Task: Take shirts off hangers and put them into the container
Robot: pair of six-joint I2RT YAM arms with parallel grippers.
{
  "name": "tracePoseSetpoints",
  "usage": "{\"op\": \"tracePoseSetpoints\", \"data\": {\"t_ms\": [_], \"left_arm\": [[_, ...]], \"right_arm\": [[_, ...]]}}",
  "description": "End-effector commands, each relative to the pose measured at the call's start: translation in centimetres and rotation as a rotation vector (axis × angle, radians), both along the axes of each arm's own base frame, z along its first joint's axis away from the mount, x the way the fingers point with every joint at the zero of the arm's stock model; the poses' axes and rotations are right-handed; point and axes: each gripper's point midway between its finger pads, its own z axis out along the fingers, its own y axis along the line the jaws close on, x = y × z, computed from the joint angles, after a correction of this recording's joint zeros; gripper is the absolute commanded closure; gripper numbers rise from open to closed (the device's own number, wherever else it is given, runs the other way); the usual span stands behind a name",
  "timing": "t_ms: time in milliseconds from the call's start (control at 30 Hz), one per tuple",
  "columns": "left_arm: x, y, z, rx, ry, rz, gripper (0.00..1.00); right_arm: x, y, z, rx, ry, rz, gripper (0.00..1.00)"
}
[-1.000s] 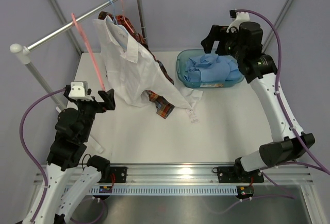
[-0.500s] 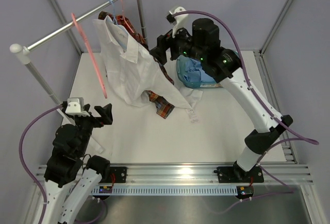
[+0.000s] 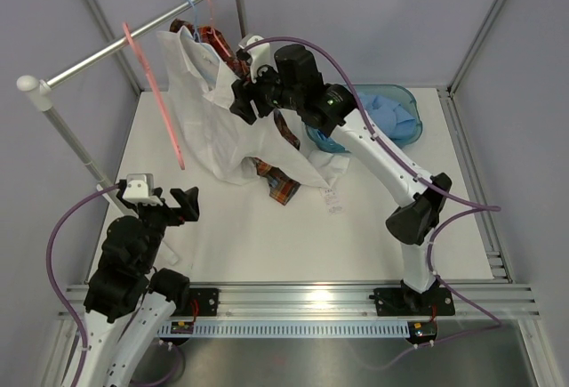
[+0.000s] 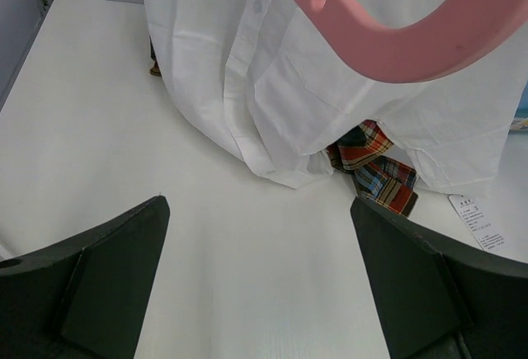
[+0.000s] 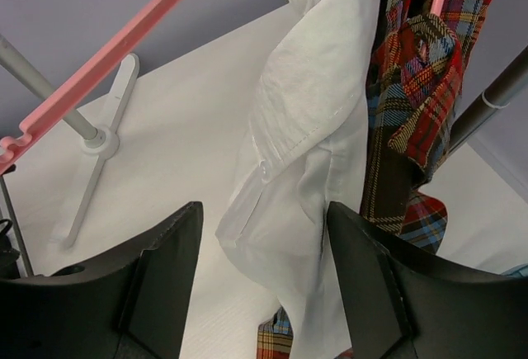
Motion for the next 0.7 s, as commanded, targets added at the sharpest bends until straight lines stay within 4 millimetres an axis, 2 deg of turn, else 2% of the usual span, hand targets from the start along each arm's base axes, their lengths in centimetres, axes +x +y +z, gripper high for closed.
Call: {"op": "tracePoseSetpoints", "data": {"t_ms": [0, 200, 567, 667], "left_arm": [[0.0, -0.2, 0.9, -0.027, -0.04, -0.01, 0.01], [0.0, -0.3, 1.0, -0.03, -0.047, -0.013, 0.01], [0.0, -0.4, 0.9, -0.03, -0.045, -0.018, 0.01], [0.0, -0.4, 0.9, -0.031, -0.046, -0.019, 0.01]], "right_arm": [[0.7, 0.4, 2.7, 0.042, -0.088, -0.02, 0.29], [1.4, 1.2, 2.4, 0.052, -0.093, -0.018, 0.3], [2.9, 3.4, 2.8, 0.102, -0.109, 0.002, 0.54], [3.3, 3.6, 2.7, 0.109, -0.116, -0.008, 0.55]]}}
